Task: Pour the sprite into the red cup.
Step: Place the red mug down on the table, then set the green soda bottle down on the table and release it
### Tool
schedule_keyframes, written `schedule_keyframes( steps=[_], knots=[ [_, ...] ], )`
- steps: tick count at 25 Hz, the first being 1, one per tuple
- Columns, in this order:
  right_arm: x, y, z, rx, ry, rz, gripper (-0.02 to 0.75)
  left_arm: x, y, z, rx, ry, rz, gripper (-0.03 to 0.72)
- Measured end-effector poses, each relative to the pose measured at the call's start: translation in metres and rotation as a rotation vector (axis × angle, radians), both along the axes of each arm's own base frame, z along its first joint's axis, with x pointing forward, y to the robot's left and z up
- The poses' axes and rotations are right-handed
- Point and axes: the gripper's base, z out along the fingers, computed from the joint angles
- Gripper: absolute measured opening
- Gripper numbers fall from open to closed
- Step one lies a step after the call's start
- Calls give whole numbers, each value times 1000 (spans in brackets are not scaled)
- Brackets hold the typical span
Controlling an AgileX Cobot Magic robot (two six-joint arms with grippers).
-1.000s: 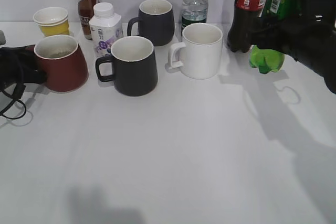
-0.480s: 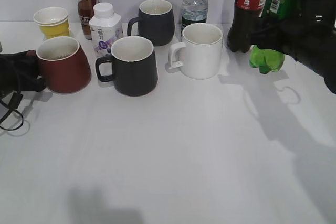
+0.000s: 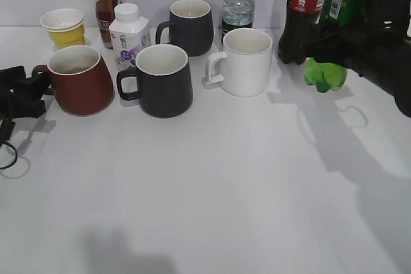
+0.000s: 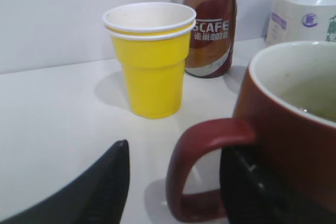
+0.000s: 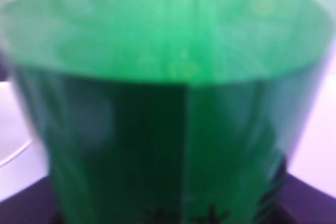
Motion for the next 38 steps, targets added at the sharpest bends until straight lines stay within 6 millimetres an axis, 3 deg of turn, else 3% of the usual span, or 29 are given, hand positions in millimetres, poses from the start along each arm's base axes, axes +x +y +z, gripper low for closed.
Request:
schedule_keyframes(
  steps=[16,30,34,38],
  knots=[
    [12,7,-41,-73,-69,54,418,-46,-3,14,-2,36,-1,426],
    [1,8,-50,-40,-75,101,423,-64,-13,50,-101,-12,-86,426],
    [-3,7,-52,-37,-79,101,483,-70,-15,63,-115,-19,-110,425],
    [-3,7,-50,-35,-94,101,595,-77,-15,76,-123,-20,-103,424]
  ],
)
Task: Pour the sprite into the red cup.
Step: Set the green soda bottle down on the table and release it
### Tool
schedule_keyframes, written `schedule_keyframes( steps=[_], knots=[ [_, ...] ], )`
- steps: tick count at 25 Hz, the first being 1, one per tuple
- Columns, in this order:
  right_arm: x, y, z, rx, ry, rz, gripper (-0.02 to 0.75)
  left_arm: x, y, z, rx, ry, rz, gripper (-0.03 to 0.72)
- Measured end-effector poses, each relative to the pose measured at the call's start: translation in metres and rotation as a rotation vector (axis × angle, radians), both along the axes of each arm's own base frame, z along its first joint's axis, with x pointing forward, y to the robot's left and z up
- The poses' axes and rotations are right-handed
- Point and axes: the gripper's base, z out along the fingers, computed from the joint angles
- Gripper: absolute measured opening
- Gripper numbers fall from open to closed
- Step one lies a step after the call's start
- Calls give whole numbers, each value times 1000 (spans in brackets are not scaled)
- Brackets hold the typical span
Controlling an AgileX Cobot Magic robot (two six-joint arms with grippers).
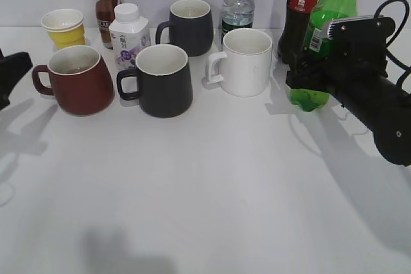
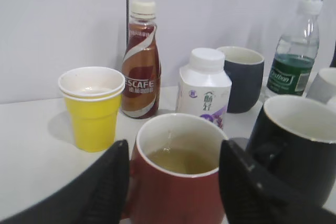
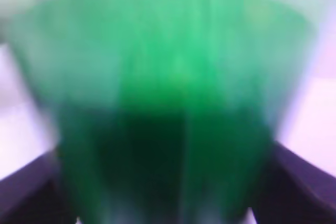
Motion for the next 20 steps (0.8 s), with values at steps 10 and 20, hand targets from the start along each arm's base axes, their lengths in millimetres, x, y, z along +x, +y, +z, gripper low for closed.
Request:
schedule_keyframes(
  steps=[10,20],
  knots=[
    [-16,-7,0,-5,41,-12,627,-19,6,23,-15,101,107,417],
    [-52,-18,5,-1,222,-10,617,-26,-16,45,141,461,235,403]
  ],
)
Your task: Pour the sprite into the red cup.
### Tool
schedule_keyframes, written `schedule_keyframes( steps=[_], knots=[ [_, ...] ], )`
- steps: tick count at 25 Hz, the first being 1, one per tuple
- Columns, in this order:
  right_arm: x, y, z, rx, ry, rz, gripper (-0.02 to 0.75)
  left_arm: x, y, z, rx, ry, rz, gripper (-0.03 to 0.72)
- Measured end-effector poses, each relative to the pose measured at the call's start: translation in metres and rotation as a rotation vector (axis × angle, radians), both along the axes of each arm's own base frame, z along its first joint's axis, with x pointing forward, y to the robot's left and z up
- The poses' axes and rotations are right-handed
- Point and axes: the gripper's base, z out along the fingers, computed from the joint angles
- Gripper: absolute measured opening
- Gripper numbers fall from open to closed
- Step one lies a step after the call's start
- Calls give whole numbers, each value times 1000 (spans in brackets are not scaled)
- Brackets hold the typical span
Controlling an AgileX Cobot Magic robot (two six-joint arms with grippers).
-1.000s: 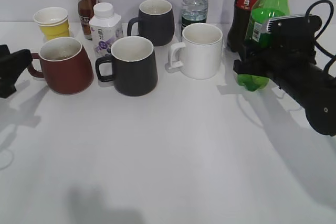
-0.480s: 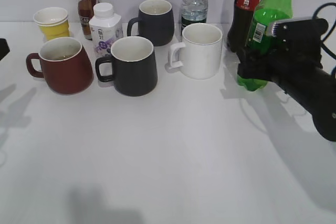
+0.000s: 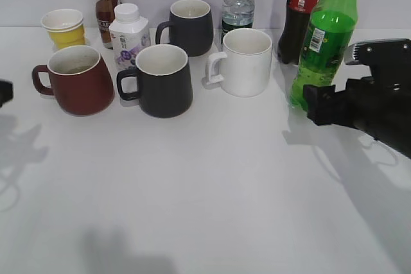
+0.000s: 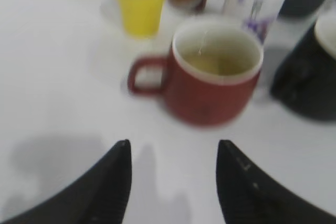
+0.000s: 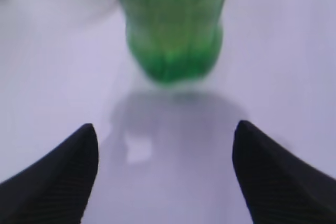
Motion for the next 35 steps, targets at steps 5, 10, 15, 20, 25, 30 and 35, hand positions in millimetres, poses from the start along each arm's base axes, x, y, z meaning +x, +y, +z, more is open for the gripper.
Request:
schedule_keyframes(
  steps=[5,10,15,20,25,30,35],
  knots=[
    [-17,-3,8,-18,182,19,596,-20,-6,21,75,275,91,403],
    [-40,-5,17,-51,440,53,590,-51,-4,47,101,491,154,401],
    [-61,-5,40,-69,670,94,587,-88,5,60,106,544,56,400],
    [-93,-12,68,-99,836,147,587,-134,13,80,8,382,-155,391],
    [-135,-25,101,-94,823,178,587,-175,32,74,27,194,-263,368],
    [-182,-48,130,-85,667,127,587,-200,44,52,64,80,-322,365],
    [-226,-73,144,-108,486,85,587,-206,48,43,68,28,-327,365]
  ],
)
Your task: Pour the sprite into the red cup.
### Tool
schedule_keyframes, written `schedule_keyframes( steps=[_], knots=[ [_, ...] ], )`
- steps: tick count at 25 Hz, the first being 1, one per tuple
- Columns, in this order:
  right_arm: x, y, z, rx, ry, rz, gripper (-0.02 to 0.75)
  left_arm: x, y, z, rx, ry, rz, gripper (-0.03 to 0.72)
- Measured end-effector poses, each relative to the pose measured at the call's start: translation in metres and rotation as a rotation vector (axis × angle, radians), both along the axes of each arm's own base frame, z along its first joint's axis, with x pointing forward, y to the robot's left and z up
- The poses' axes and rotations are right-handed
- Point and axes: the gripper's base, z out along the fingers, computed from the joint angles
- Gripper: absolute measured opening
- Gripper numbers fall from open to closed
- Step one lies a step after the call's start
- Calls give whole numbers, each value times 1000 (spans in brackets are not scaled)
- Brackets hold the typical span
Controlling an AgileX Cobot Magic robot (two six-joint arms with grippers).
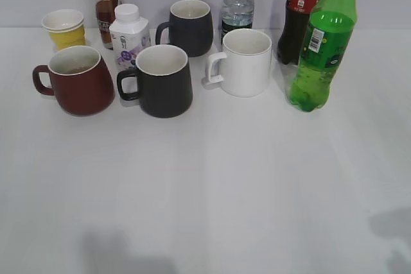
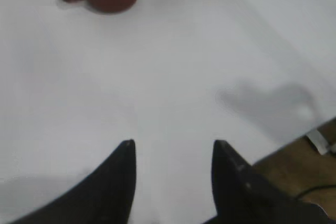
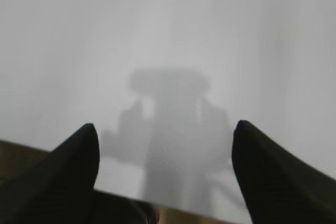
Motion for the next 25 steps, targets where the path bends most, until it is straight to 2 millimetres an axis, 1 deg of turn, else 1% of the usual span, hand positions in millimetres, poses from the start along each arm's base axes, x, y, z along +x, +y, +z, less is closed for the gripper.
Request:
schedule_keyframes(
  steps=[3,4,6,8,25],
  knots=[
    [-16,-9,2,16,-129,-11,587,4,-1,0,-8,-43,0,365],
    [-19,-10,1,27,-166,-12,587,6,-2,0,-5,-59,1,365],
    [-21,-11,-9,36,-194,-11,587,10,-2,-3,4,-85,1,365],
    [-23,-12,-13,31,-203,-14,586,11,-3,-5,10,-93,1,365],
    [-23,-13,-13,21,-221,-14,586,12,-3,-5,13,-98,0,364]
  ],
)
